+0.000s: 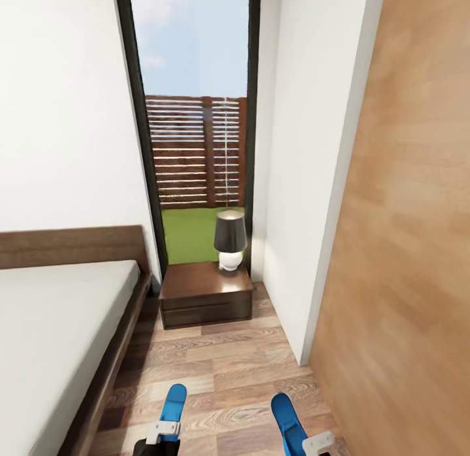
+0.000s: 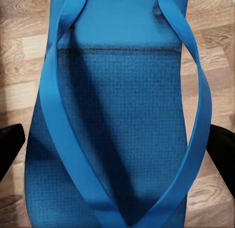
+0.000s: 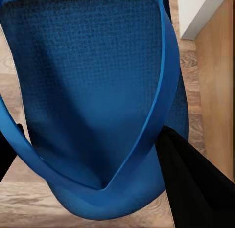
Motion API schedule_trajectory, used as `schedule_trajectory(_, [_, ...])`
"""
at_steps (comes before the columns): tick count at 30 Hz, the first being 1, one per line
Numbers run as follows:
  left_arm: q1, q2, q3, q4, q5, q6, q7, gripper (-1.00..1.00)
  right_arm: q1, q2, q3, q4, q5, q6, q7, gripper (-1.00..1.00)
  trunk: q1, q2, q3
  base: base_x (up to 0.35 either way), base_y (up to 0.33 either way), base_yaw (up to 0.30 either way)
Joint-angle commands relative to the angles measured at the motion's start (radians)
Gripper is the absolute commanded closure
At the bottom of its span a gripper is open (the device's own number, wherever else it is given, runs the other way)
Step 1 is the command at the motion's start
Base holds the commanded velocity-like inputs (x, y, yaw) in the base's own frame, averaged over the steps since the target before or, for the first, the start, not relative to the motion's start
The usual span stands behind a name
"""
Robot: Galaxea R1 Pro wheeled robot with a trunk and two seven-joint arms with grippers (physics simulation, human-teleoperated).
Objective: In the bedroom, move the book from the bed onto either nightstand, and place the two sandals side by side next to the bed.
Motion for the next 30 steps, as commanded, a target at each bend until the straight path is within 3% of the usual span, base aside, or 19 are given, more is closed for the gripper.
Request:
schedule_trajectory(1, [-0.001,0.0,-0.007,0.002,0.01,-0.004,-0.003,1.0,-0.001,-0.001,0.006,0.001,0.002,-0.002,-0.01,1.0,0.001,-0.001,-0.001,0.275,-0.142,0.0])
schedule_trajectory(30, [-0.001,-0.001,-0.003,0.004,0.014,0.006,-0.005,1.0,-0.001,0.0,0.008,0.001,0.0,-0.002,-0.009,1.0,0.001,-0.001,-0.001,0.25,-0.12,0.0])
